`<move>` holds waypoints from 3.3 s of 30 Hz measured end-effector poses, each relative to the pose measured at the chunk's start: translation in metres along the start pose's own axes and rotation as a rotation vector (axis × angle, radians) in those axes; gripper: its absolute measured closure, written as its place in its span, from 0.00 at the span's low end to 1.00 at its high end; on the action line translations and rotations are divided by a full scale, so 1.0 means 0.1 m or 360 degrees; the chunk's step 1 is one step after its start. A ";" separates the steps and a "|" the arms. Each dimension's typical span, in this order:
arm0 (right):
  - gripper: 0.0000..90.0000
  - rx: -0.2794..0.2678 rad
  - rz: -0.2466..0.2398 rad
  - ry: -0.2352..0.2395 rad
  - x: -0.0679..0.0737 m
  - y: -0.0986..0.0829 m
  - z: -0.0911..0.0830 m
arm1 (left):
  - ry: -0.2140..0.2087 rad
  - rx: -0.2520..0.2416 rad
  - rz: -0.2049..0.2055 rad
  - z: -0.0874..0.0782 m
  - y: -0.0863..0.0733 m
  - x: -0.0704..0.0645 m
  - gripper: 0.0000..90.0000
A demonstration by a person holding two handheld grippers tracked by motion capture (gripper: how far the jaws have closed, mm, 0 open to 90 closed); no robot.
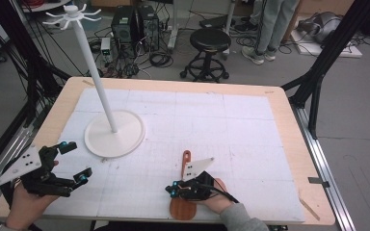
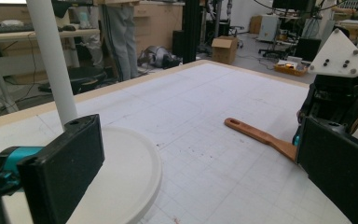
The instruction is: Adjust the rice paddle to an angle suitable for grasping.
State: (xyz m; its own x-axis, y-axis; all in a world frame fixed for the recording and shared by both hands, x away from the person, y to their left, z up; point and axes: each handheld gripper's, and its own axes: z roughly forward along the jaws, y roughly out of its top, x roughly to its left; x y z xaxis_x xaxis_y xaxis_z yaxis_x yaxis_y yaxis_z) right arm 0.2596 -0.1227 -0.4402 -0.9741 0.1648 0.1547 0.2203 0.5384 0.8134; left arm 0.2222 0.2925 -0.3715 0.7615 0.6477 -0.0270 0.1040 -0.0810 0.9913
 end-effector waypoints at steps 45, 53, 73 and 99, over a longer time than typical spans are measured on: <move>0.99 0.0233 -0.0012 -0.0008 0.12 -0.16 -0.08 | 0.0037 0.0029 0.0012 0.00 -0.07 0.03 0.02; 0.99 0.0252 0.0050 -0.0035 0.13 -0.22 -0.19 | 0.0039 0.0031 0.0016 0.00 -0.07 0.03 0.02; 0.99 0.0252 0.0143 -0.0007 0.04 -0.34 -0.38 | 0.0040 0.0048 0.0006 0.01 -0.10 0.04 0.02; 0.99 -0.0070 0.0231 -0.0358 -0.27 -0.35 -0.75 | 0.0022 0.0087 0.0017 0.07 -0.14 0.02 0.02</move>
State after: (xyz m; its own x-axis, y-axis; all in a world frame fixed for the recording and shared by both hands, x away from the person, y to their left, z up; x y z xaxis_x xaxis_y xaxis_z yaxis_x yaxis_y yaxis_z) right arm 0.2746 -0.2085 -0.4307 -0.8956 0.4200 0.1468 0.3497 0.4603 0.8160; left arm 0.2268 0.2900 -0.3864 0.7538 0.6569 -0.0139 0.1308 -0.1292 0.9830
